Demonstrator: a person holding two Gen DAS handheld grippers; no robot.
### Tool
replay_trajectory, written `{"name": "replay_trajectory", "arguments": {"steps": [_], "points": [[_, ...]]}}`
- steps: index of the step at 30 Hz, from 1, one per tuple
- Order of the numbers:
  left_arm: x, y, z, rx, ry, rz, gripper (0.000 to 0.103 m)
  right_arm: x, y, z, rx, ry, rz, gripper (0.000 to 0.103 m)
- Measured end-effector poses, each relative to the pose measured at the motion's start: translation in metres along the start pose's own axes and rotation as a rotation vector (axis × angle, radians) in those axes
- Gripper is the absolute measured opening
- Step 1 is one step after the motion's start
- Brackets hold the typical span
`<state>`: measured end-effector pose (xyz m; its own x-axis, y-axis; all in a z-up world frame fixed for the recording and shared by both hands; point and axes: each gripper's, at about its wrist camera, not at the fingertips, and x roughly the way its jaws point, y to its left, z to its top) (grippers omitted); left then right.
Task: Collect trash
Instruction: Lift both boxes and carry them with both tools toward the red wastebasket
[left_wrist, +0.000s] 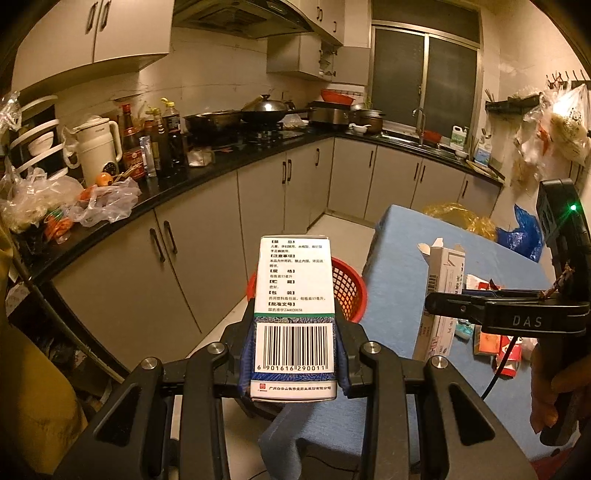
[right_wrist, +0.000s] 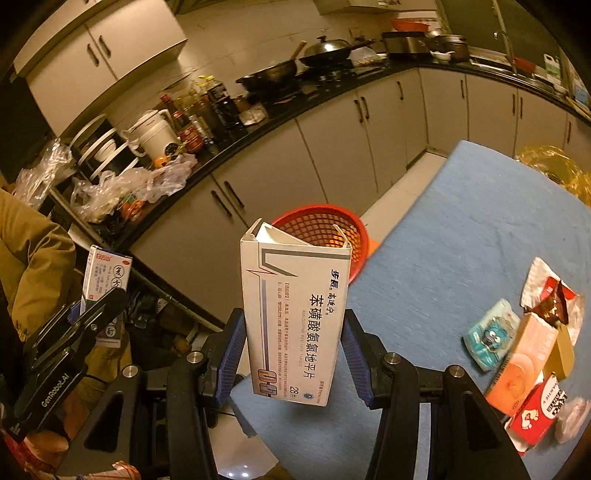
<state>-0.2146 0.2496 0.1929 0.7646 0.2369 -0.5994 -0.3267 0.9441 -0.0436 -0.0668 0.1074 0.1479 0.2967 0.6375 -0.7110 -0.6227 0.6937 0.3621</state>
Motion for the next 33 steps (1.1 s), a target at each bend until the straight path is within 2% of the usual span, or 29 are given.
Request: {"name": "replay_trajectory", "arguments": {"steps": [11,33], "points": [[0.004,0.001,-0.001,-0.011,0.011,-0.008,0.033,0.001,0.005,0.003,-0.006,0.004,0.008,0.055],[0.025,0.004,0.01,-0.003,0.034,-0.016,0.033,0.006,-0.011,0.021,0.026,-0.016,0.009,0.055]]}}
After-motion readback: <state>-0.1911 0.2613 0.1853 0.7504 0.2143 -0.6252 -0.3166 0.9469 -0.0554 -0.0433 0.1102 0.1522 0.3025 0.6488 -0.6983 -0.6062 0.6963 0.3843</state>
